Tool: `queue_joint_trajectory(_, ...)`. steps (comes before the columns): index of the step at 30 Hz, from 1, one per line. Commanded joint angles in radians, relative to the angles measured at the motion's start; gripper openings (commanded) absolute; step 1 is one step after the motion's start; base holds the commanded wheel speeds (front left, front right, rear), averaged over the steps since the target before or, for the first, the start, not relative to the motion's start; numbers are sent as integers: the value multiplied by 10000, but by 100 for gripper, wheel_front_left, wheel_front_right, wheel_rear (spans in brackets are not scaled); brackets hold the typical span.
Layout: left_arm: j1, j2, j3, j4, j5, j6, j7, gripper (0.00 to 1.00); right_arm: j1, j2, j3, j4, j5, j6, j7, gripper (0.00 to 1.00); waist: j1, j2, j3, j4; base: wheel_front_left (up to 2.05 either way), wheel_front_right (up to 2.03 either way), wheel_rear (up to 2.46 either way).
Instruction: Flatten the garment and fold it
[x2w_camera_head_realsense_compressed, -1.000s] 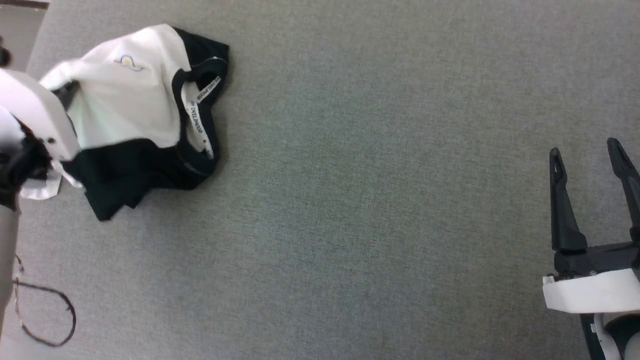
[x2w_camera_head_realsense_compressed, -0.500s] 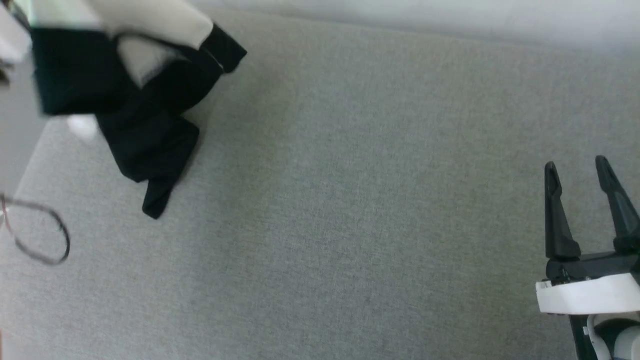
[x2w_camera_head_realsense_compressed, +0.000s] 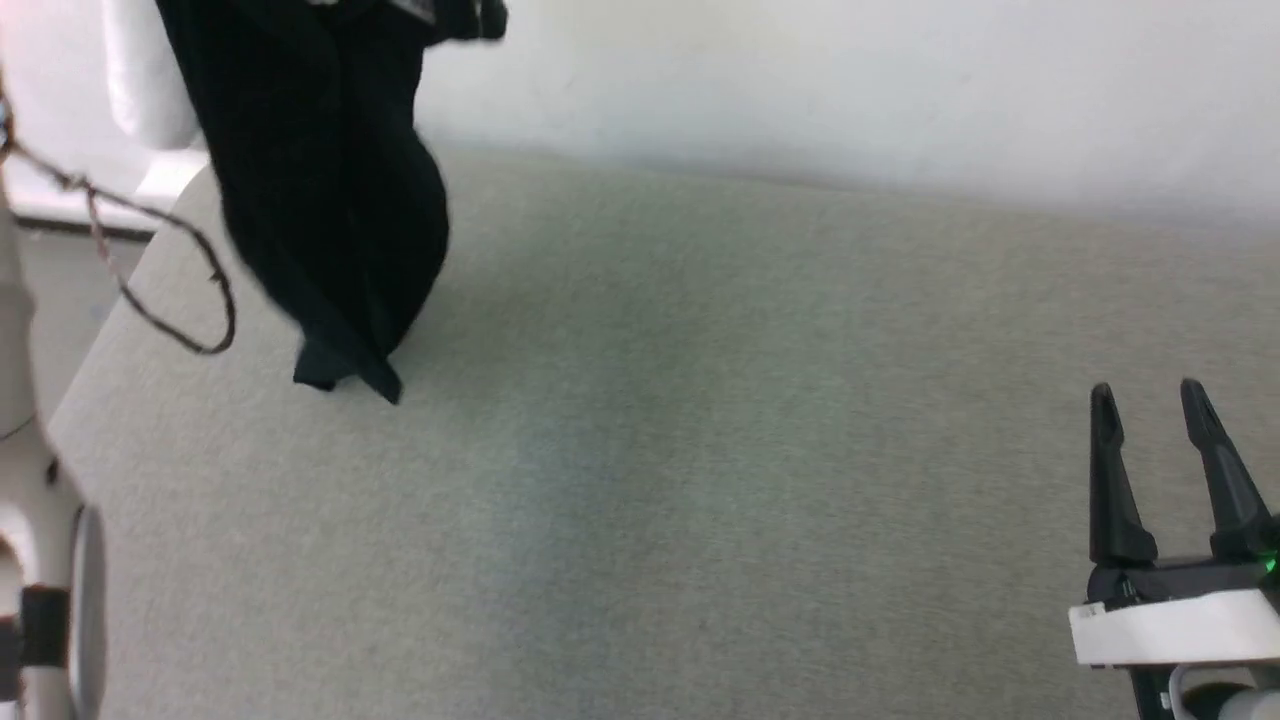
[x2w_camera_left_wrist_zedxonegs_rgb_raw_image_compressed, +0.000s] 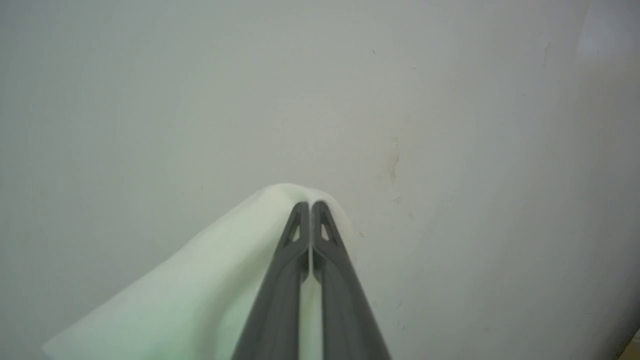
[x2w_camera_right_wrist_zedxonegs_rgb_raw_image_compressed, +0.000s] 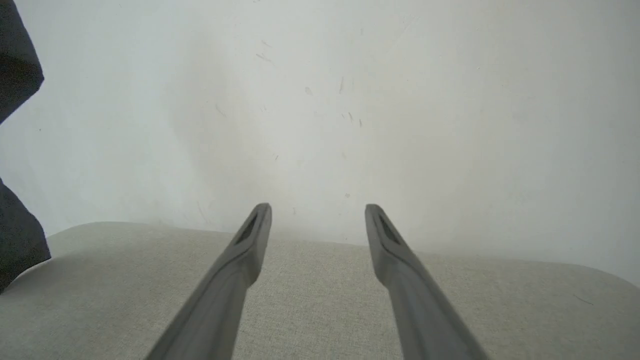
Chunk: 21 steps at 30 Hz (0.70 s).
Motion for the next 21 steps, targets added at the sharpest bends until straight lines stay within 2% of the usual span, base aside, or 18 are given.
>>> queue_joint_trajectory(1, -245, -170, -76, -63, -69, 100, 38, 0, 121, 7, -40, 40, 88, -11, -93, 100, 3, 0, -516, -533, 0, 0, 0)
queue_joint_trajectory(6, -834, -939, -399, -159, -132, 526, 161, 0, 250, 7, -140, 150, 263, -11, -228, 100, 3, 0, -769, -1017, 0, 0, 0)
queue_joint_trajectory(10, -831, -1489, -787, -310, -240, 596, 316, 0, 231, 7, -193, 195, 379, -11, -303, 100, 3, 0, -849, -1482, 0, 0, 0)
queue_joint_trajectory(21, 811, -2936, -1623, -1504, -918, 776, 281, 0, 234, 7, -1049, 61, 317, -11, -382, 100, 3, 0, -526, -2549, 0, 0, 0)
